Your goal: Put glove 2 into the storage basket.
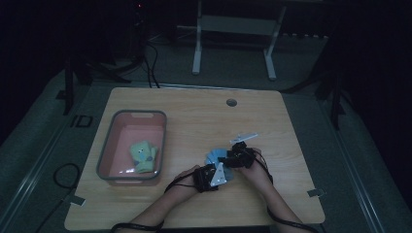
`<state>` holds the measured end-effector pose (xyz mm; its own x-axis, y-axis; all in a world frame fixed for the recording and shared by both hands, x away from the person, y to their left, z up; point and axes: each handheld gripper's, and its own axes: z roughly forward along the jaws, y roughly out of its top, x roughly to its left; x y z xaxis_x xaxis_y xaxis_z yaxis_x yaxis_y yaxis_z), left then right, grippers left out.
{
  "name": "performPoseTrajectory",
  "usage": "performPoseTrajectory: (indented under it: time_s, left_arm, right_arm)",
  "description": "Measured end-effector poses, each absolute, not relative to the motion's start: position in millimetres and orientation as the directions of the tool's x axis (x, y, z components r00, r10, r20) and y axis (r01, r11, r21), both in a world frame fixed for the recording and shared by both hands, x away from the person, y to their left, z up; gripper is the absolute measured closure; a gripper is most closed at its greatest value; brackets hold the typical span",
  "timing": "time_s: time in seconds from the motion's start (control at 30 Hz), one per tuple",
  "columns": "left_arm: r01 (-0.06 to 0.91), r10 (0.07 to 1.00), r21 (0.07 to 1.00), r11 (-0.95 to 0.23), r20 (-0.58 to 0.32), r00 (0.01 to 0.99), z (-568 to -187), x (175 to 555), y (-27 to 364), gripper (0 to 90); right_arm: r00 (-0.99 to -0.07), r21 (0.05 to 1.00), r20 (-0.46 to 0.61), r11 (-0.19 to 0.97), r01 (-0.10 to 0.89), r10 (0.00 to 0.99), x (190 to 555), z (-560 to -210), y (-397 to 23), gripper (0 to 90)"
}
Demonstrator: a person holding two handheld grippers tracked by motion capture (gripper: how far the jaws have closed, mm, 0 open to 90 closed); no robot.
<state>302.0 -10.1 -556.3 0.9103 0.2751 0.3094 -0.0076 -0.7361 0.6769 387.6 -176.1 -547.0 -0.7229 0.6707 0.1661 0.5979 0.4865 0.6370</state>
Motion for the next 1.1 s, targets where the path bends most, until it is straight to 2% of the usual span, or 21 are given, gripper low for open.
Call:
performPoseTrajectory:
  time_s: [0.03, 0.13, 0.23, 0.63, 0.9, 1.1]
  left_arm:
    - [-0.01, 0.271, 0.674, -0.739, 0.31, 0.911, -556, 302, -10, 72.0]
    - [-0.006, 0.267, 0.677, -0.736, 0.298, 0.916, -555, 304, -9, 74.1]
    - [0.017, 0.278, 0.686, -0.728, 0.272, 0.921, -553, 306, -7, 75.6]
    - [0.02, 0.27, 0.687, -0.727, 0.259, 0.928, -530, 304, 5, 77.2]
    - [0.002, 0.254, 0.669, -0.744, 0.28, 0.926, -507, 298, 17, 77.2]
    - [-0.006, 0.255, 0.661, -0.75, 0.298, 0.92, -486, 295, 31, 77.2]
  right_arm:
    - [-0.726, 0.633, 0.177, 0.487, 0.601, 0.665, 388, -547, -176, 63.0]
    - [-0.731, 0.616, 0.235, 0.483, 0.622, 0.641, 390, -548, -175, 73.3]
    - [-0.721, 0.607, 0.268, 0.469, 0.642, 0.64, 391, -548, -175, 76.8]
    - [-0.716, 0.644, 0.32, 0.412, 0.645, 0.62, 390, -528, -176, 78.6]
    - [-0.736, 0.669, 0.32, 0.408, 0.622, 0.597, 386, -514, -169, 78.7]
    - [-0.763, 0.695, 0.298, 0.417, 0.585, 0.573, 382, -492, -156, 78.7]
